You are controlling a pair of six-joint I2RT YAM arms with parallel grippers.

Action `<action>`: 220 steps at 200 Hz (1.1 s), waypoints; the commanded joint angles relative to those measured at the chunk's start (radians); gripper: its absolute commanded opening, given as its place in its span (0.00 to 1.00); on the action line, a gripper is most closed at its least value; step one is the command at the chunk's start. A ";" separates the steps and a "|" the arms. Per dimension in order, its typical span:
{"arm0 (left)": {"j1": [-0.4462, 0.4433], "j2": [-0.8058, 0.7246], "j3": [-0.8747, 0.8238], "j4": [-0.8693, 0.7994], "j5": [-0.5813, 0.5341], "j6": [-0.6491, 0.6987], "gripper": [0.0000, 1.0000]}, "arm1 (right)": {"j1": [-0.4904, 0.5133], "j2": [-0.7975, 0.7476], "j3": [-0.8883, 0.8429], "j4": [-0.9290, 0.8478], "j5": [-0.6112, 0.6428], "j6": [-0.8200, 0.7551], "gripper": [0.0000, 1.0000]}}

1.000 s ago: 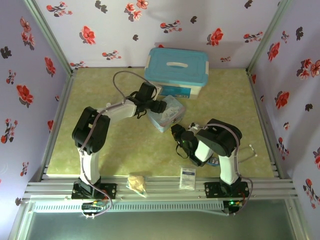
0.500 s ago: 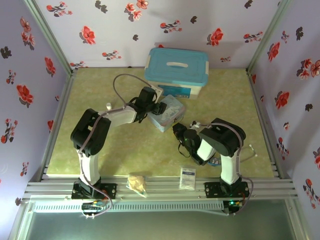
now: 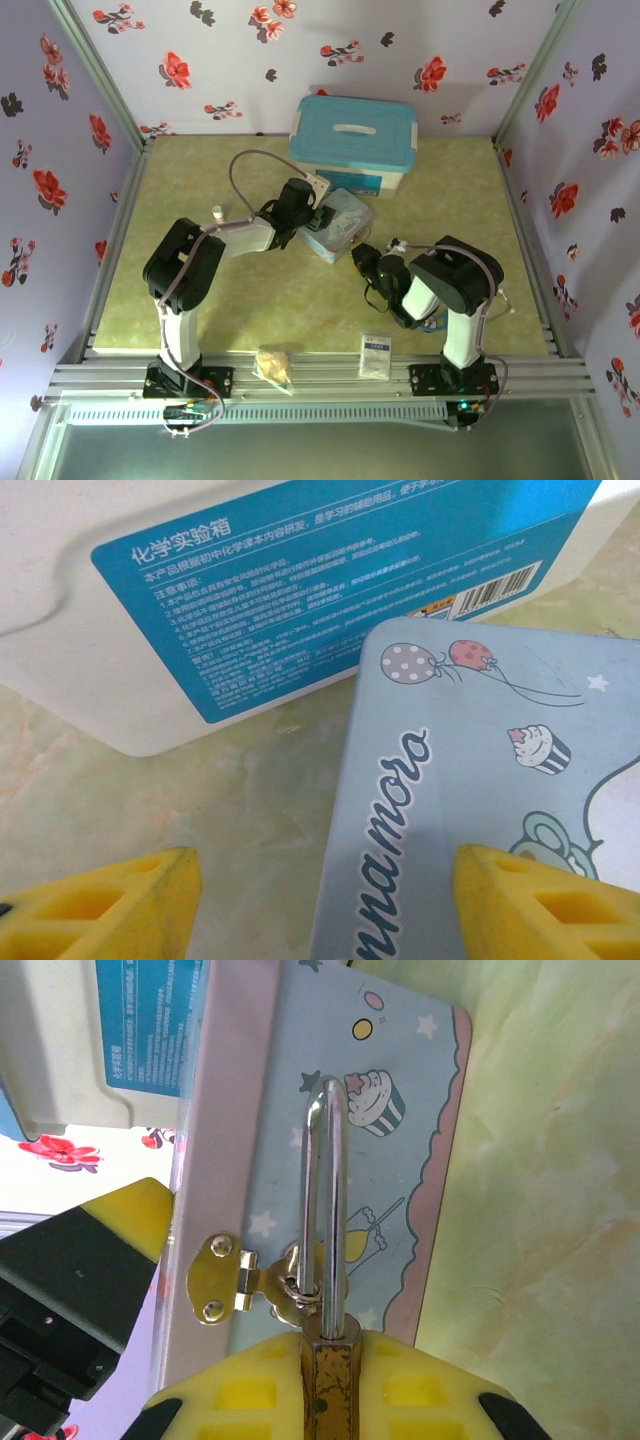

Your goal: Unlock a padlock with a key

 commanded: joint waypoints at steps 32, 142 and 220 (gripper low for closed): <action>0.027 0.091 -0.083 -0.256 -0.141 0.081 0.64 | -0.084 0.066 -0.024 -0.005 -0.082 0.011 0.03; -0.038 -0.078 0.131 -0.375 -0.152 0.138 0.85 | -0.080 0.129 -0.030 -0.005 -0.198 -0.088 0.00; -0.194 -0.156 0.160 -0.492 -0.145 0.051 1.00 | -0.080 0.116 -0.057 -0.005 -0.174 -0.091 0.00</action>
